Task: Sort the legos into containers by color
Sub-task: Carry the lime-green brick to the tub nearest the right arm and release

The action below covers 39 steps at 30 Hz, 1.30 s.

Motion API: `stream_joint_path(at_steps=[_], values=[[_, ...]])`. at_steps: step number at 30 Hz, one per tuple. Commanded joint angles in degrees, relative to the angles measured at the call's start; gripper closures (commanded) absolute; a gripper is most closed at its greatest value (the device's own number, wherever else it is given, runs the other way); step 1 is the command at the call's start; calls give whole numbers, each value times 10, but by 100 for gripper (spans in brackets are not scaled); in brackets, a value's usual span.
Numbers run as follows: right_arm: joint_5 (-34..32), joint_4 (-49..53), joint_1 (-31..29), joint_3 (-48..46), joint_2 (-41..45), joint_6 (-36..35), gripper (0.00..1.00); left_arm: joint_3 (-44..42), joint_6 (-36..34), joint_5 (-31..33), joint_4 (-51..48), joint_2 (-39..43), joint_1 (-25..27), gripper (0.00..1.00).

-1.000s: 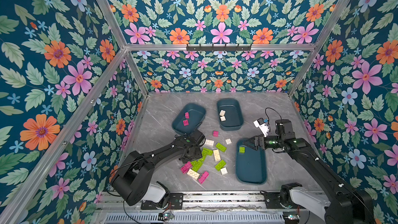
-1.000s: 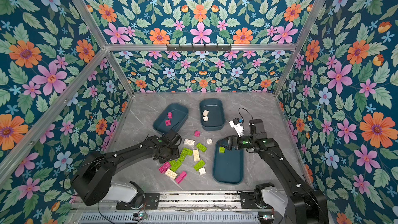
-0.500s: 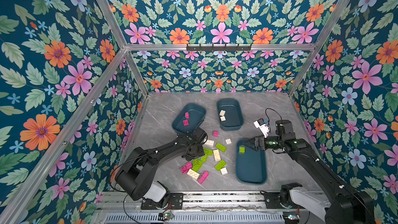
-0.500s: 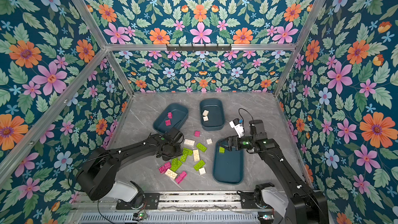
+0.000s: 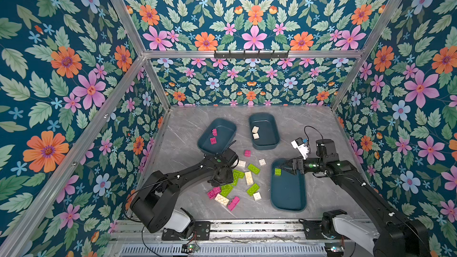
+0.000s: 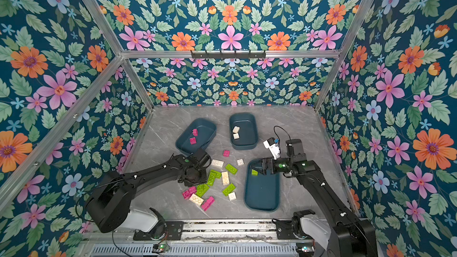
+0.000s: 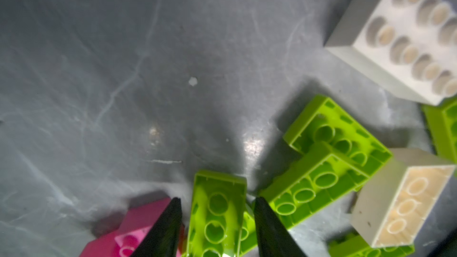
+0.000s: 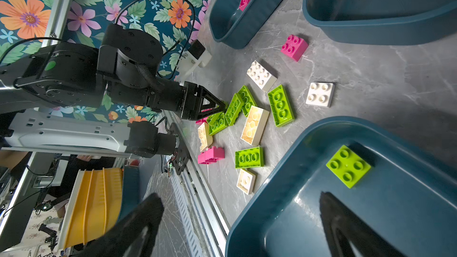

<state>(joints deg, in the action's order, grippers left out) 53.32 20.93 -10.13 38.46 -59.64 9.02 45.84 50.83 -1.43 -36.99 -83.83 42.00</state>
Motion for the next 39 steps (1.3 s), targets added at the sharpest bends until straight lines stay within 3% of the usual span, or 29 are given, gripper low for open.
stream_joint_path(at_steps=[1,8,24,31,39], values=[[3,-9,-1,-2,5,5,1,-6,-5,-2,0,-1,1,53],[1,-6,-1,-2,7,5,1,-18,-1,-11,28,-12,0,54],[-2,-4,-1,8,2,3,1,20,-29,18,19,-27,-15,69],[-14,-4,-1,18,-2,0,1,85,-51,30,-34,-14,-20,70],[-37,1,5,28,1,-5,1,204,-42,-27,-9,-23,19,69]])
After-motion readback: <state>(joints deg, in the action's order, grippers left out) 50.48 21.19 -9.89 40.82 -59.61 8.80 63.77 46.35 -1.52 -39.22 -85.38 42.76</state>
